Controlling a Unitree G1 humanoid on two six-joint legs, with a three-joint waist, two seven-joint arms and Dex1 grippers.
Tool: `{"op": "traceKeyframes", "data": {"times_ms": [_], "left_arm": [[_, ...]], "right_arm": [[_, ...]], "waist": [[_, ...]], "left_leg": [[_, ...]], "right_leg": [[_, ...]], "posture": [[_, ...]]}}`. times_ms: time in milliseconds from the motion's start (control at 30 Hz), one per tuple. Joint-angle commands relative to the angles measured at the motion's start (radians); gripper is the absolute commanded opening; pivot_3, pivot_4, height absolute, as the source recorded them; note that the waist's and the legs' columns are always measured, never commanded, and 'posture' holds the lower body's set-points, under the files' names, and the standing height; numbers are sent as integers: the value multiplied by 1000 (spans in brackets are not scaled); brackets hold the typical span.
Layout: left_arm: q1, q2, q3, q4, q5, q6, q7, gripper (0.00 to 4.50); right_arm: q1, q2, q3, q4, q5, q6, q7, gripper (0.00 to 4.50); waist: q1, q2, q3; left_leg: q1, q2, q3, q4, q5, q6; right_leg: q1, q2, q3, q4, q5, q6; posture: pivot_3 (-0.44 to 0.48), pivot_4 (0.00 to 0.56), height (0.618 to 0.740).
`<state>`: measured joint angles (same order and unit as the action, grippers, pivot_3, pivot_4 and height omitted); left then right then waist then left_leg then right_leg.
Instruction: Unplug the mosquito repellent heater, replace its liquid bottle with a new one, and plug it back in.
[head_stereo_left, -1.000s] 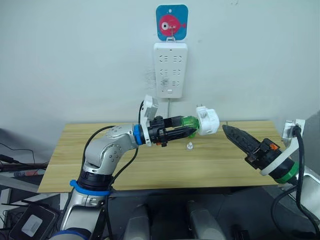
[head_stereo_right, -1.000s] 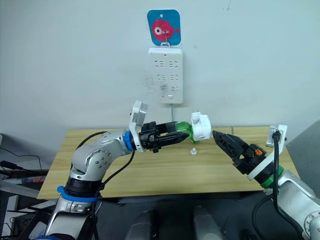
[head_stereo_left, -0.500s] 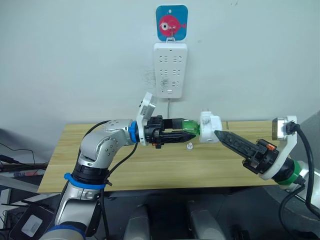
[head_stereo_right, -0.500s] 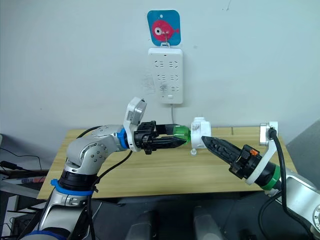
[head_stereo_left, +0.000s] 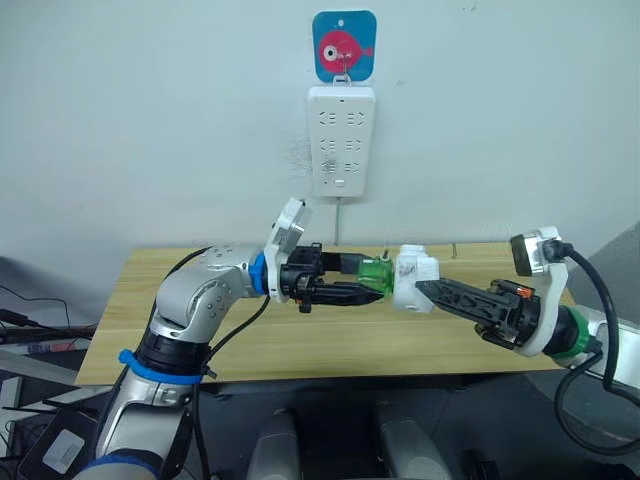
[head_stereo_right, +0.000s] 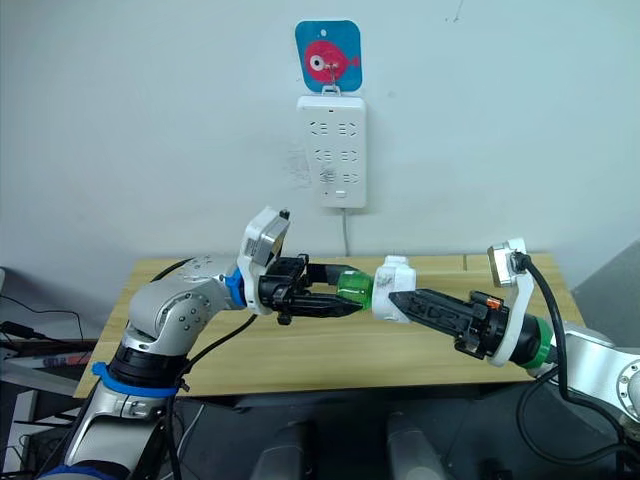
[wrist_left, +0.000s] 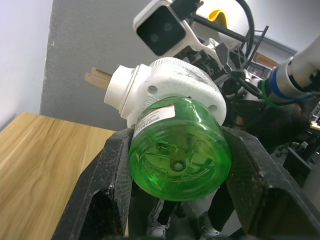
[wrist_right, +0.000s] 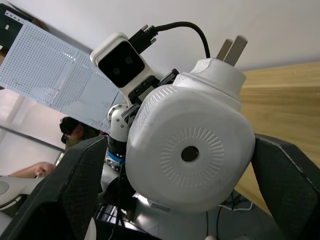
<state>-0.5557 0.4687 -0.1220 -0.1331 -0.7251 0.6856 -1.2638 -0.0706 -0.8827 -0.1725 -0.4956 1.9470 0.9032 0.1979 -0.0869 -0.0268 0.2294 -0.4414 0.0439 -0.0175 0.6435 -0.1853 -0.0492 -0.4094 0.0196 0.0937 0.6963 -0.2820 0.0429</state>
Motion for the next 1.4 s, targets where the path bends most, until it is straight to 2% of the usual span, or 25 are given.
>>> {"op": "traceKeyframes", "data": {"times_ms": [33, 400, 533, 567, 967, 1167, 1200, 1400], "left_arm": [[4, 8, -12, -43, 5, -29, -24, 2279], [0, 4, -34, -54, 52, -107, -33, 2279], [1, 1, -43, -53, 75, -144, -33, 2279], [4, 1, -49, -54, 87, -162, -38, 2279], [-20, -50, -64, 2, 255, -448, -28, 2279], [-31, -45, -69, 38, 316, -594, -59, 4277], [-29, -41, -70, 34, 317, -603, -65, 4486], [-16, -15, -79, 11, 347, -689, -86, 4500]], "right_arm": [[-33, 7, 3, -6, 25, 18, 37, 4500], [-81, 9, 48, 39, 25, 78, 65, 4500], [-82, 12, 50, 43, 25, 85, 69, 3206], [-81, 11, 52, 42, 25, 88, 71, 3152], [-78, 2, 48, 48, 25, 101, 65, 3153], [-75, 3, 43, 50, 25, 99, 60, 3153], [-74, 3, 42, 50, 25, 99, 60, 3153], [-70, 4, 36, 51, 25, 97, 59, 3153]], "waist": [[0, 0, 0], [1, 0, 0], [2, 0, 0], [2, 0, 0], [3, 0, 0], [3, 0, 0], [3, 0, 0], [3, 0, 0]], "left_leg": [[0, 0, 0, 0, 0, 0], [0, 0, 0, 0, 0, 0], [0, 0, 0, 0, 0, 0], [0, 0, 0, 0, 0, 0], [0, 0, 0, 0, 0, 0], [0, 0, 1, 0, 0, 0], [0, 0, 1, 0, 0, 0], [0, 0, 1, 0, 0, 0]], "right_leg": [[0, 0, 0, 0, 0, 0], [0, 0, 0, 0, 0, 0], [0, 0, 0, 0, 0, 0], [0, 0, 0, 0, 0, 0], [0, 0, 0, 0, 0, 0], [0, 0, 1, 0, 0, 0], [0, 0, 1, 0, 0, 0], [0, 0, 1, -1, 0, 0]], "posture": [[-115, 168, 740], [-104, 170, 740], [-103, 170, 740], [-103, 171, 740], [-104, 177, 740], [-104, 178, 740], [-104, 178, 740], [-101, 180, 740]]}}
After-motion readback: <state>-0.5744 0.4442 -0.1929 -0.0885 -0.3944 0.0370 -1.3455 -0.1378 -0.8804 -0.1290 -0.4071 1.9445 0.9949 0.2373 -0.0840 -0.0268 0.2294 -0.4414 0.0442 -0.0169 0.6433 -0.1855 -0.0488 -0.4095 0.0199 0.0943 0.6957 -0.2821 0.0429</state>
